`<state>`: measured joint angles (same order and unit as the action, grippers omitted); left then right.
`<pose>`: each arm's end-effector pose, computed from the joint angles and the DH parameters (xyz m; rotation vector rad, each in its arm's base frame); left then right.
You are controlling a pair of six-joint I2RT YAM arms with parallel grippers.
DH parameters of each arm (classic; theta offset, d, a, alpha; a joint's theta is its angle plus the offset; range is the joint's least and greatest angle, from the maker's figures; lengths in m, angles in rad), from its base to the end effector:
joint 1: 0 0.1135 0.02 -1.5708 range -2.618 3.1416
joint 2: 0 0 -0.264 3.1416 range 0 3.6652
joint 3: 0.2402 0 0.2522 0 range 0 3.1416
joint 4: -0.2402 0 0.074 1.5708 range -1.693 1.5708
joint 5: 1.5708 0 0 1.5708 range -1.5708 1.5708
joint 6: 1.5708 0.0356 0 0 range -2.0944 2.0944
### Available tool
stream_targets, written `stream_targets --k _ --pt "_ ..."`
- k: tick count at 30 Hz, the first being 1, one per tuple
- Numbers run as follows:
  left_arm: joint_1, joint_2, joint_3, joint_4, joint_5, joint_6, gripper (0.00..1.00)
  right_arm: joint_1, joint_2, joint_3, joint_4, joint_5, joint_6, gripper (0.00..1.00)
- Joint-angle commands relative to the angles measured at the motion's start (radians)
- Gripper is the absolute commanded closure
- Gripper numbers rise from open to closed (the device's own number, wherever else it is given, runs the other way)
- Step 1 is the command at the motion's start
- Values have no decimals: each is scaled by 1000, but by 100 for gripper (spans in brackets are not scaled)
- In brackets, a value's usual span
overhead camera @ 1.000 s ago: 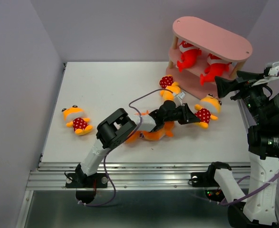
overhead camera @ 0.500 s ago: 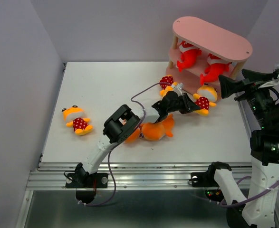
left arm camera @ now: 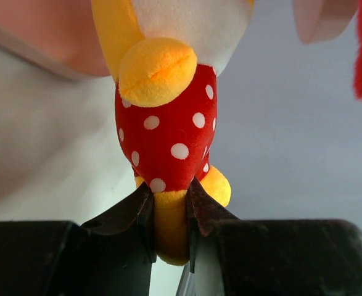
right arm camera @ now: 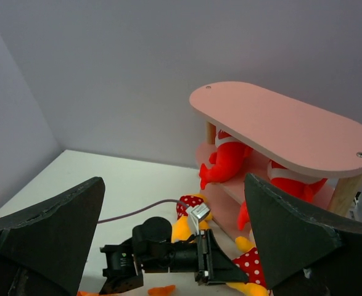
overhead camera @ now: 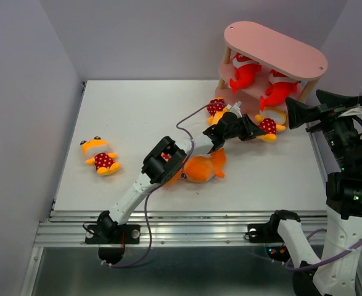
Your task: Place and organize the stuffed toys onto the shelf
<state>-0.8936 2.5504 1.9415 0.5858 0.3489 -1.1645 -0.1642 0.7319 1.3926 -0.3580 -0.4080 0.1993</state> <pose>0.3551 -0.4611 0.1673 0.0683 1.9463 -1.7813 0.0832 0.0005 0.5194 -0.1200 1.2935 0.2885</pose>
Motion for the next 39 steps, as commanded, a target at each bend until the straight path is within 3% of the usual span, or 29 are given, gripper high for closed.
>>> stream_targets --k 1,22,31,39 --pt "16 31 146 -4 -14 -38 100 -8 -15 11 21 -6 14 0" --pt "68 255 497 -159 -68 -80 99 -26 -29 -13 22 -14 34 0" --pt "70 306 563 -144 -70 -87 90 -26 -28 -24 24 -25 45 0" --pt "73 324 582 -113 -88 -124 74 -35 -28 -21 22 -26 45 0"
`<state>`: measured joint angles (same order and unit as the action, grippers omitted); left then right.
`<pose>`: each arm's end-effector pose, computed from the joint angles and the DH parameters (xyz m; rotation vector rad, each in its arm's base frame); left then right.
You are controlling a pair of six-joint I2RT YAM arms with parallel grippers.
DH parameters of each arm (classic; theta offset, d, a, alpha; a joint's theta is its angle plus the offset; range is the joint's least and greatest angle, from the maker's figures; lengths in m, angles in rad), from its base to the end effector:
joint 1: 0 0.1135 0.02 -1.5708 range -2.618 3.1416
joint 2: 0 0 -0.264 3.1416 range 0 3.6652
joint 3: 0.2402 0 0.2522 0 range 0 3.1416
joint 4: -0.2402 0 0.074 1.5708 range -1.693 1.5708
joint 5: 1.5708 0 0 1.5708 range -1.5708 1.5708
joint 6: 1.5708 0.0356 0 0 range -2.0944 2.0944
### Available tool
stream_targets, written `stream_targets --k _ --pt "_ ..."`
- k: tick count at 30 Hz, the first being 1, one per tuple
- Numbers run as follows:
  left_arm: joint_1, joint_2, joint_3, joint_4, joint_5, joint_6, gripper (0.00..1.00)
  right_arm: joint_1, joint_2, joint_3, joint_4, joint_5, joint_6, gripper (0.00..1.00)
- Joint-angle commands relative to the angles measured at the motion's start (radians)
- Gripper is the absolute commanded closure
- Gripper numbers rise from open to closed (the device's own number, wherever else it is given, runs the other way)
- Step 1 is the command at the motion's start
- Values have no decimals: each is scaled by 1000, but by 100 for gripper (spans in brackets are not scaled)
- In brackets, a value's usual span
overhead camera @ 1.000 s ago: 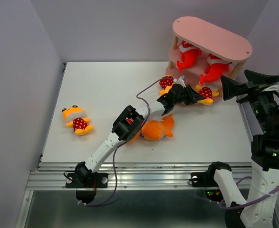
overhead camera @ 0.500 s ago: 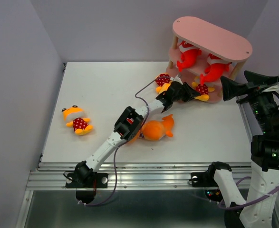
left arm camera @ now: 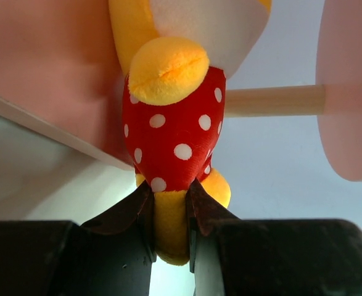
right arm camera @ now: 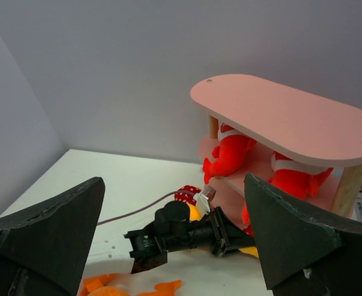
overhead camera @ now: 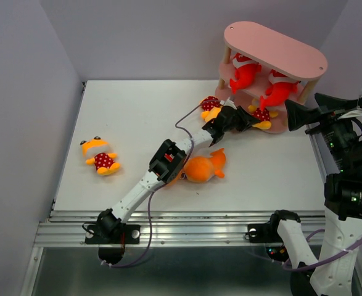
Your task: Place and organize the stuffed toys onto the shelf
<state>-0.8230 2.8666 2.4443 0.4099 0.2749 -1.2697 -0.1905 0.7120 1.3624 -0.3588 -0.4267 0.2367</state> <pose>0.4216 -0.4687 0.1382 -0.1682 1.9153 -1.7605 0.0820 -0.0008 0.5126 -0.0915 1.3092 0.3120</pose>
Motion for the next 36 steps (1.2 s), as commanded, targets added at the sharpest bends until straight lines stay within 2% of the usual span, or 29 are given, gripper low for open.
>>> stream_targets --k 1,6,22,25,27,34,36 --pt "4 5 81 64 -14 -19 72 -9 -9 6 23 -9 7 0" --pt "15 -6 78 63 -16 -19 64 -18 -13 -2 24 -11 12 0" --pt "35 37 108 73 -14 -34 52 -18 -22 -8 23 -4 7 0" --pt "36 19 98 75 7 -16 47 -18 -23 -11 24 -4 9 0" --pt "36 5 82 78 15 -5 40 -18 -23 -13 24 -7 12 0" --pt "38 -62 6 86 50 36 31 -27 -26 -5 24 -15 23 0" --pt "38 -76 -17 87 55 52 22 -36 -25 1 24 -18 26 0"
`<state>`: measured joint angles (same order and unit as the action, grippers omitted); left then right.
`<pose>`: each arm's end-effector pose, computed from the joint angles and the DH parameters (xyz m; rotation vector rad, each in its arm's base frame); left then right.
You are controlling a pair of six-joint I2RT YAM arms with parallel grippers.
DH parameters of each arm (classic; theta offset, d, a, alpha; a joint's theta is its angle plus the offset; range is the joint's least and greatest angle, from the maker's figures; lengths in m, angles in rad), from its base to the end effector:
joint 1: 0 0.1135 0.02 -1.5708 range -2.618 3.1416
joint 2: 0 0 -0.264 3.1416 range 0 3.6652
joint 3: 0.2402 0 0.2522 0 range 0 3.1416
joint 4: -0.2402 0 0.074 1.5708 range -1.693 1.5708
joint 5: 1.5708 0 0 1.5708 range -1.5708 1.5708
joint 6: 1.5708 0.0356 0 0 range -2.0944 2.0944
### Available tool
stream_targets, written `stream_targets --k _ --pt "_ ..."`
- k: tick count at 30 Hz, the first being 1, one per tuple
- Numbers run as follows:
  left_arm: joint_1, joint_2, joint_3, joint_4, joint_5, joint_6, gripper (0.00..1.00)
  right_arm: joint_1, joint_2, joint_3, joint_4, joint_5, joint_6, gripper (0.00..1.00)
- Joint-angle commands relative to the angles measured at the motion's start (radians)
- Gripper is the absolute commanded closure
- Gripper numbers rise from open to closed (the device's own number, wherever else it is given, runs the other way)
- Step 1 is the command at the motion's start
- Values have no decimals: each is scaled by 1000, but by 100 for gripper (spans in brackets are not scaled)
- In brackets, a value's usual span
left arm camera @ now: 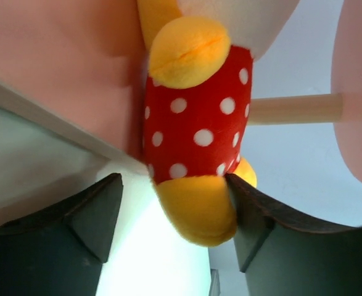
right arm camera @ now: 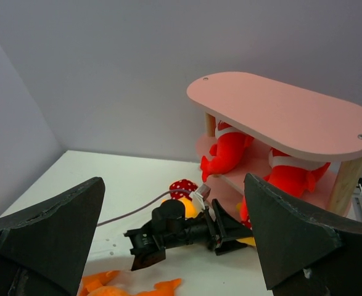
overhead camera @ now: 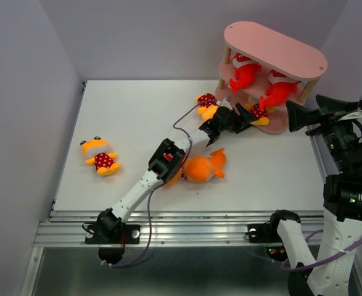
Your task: Place and organize the stuffed toys onto the shelf
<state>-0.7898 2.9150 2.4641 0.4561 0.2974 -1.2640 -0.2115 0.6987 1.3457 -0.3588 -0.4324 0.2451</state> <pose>0.4374 -0.4561 0.1206 -0.1661 1.8903 -1.7595 0.0805 -0.0020 0.5091 -0.0760 1.3138 0.3056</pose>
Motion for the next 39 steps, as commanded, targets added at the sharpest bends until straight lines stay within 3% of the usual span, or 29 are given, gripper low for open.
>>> stream_targets --k 1,2,16,39 --pt "3 -131 -48 41 34 51 16 -16 -13 20 24 -14 19 0" --pt "4 -145 -68 42 35 57 1 -16 -13 20 24 -16 20 0" --pt "11 -234 -191 116 86 86 1 -25 -21 12 26 -25 25 0" --pt "34 -505 -586 158 204 236 1 -34 -33 0 24 -61 14 0"
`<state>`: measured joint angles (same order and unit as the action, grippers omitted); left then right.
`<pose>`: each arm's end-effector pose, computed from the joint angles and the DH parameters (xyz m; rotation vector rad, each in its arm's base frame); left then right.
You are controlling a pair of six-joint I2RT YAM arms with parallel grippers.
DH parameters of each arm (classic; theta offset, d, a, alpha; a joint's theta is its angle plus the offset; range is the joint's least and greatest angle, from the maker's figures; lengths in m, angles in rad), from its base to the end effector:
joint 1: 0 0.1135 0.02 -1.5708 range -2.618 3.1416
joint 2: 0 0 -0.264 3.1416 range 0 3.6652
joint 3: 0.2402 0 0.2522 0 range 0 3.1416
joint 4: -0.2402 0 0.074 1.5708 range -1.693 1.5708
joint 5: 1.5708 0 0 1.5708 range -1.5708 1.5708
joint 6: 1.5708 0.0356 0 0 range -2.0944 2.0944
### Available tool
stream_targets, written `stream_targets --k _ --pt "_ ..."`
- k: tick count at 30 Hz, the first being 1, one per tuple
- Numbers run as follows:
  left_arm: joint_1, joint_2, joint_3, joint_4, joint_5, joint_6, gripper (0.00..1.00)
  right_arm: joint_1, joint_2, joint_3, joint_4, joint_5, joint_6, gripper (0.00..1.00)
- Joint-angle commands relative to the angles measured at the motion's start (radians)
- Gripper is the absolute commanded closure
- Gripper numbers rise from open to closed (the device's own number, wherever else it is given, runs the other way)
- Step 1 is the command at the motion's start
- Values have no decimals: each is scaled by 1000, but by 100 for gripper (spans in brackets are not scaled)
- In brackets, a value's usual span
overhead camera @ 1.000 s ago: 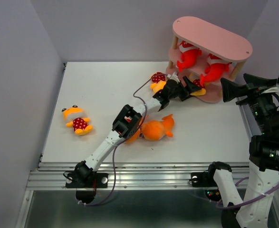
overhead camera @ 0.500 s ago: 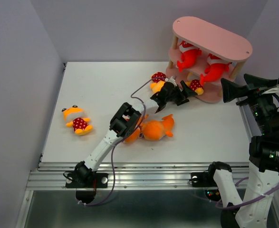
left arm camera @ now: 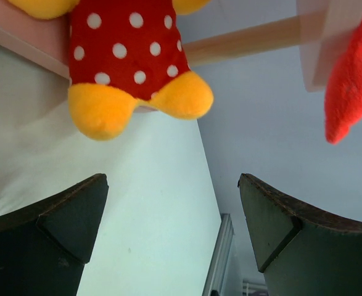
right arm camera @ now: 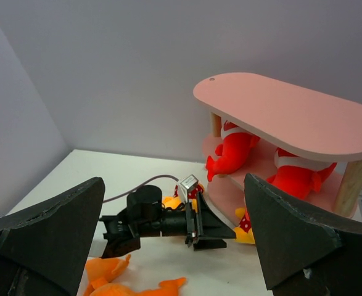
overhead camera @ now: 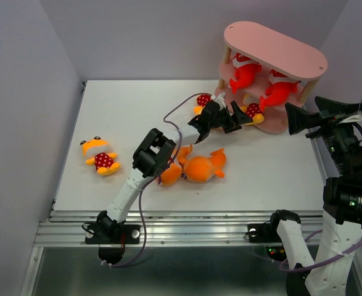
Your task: Place and organize the stuffed toys onto the shelf
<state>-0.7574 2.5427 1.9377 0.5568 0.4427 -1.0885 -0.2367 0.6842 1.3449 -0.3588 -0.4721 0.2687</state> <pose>0.4107 -0.4094 0.1672 0.0885 1.9353 -1.6966 0.0747 -0.0014 0.5095 -0.0827 1.3072 0.3265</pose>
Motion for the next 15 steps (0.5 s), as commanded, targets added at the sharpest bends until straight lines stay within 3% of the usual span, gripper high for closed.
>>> stream_targets --k 1,10,15 --pt "1 -150 -84 57 65 79 1 -9 -21 -4 24 -28 -20 0" --pt "-6 -400 -413 54 139 206 1 -18 -29 -32 23 -123 -46 0" --pt "-8 -596 -622 14 127 349 1 -18 -34 -49 15 -175 -80 0"
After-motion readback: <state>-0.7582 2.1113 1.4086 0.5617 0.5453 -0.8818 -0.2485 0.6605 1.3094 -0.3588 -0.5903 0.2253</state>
